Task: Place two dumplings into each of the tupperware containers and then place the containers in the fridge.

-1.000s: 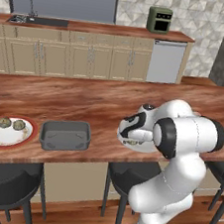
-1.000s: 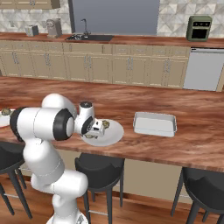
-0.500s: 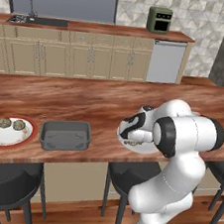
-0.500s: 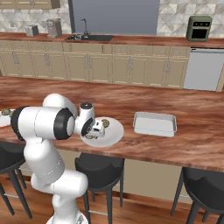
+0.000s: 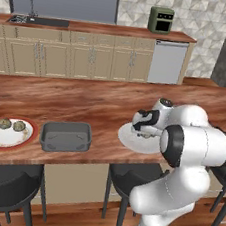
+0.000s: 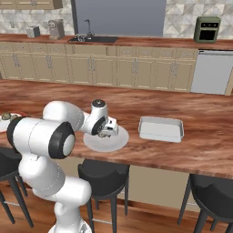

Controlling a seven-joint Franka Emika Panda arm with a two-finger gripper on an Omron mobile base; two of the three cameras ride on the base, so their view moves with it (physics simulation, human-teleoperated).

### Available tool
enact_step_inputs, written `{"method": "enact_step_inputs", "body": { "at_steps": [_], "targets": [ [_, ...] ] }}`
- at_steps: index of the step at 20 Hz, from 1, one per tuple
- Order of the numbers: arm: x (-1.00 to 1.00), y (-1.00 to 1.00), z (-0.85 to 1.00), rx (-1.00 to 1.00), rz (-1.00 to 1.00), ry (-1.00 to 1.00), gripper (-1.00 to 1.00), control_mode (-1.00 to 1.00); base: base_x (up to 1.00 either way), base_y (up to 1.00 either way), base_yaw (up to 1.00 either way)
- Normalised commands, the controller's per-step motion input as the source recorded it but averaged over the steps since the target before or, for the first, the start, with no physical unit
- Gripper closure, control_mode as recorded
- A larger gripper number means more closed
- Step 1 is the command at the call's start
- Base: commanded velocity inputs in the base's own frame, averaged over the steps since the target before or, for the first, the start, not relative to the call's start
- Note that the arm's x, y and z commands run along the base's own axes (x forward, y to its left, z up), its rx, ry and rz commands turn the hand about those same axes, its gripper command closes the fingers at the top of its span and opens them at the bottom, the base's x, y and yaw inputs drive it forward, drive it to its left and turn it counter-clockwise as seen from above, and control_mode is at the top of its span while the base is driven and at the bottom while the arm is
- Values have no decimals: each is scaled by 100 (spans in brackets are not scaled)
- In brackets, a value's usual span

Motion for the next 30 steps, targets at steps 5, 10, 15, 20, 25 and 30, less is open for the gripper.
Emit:
{"method": "enact_step_inputs", "body": {
  "at_steps": [5, 10, 15, 20, 25, 30],
  "targets": [
    [0, -76, 59, -2, 0, 0, 100, -100, 0, 0, 0],
    [15, -85, 22, 0, -1, 2, 100, -100, 0, 0, 0],
    [45, -70, 21, 0, -1, 6, 100, -100, 0, 0, 0],
    [51, -55, 0, 0, -1, 5, 100, -100, 0, 0, 0],
    [31, -49, -1, 0, 0, 7, 100, -100, 0, 0, 0],
    [19, -28, -31, 1, 0, 1, 100, -100, 0, 0, 0]
  ]
}}
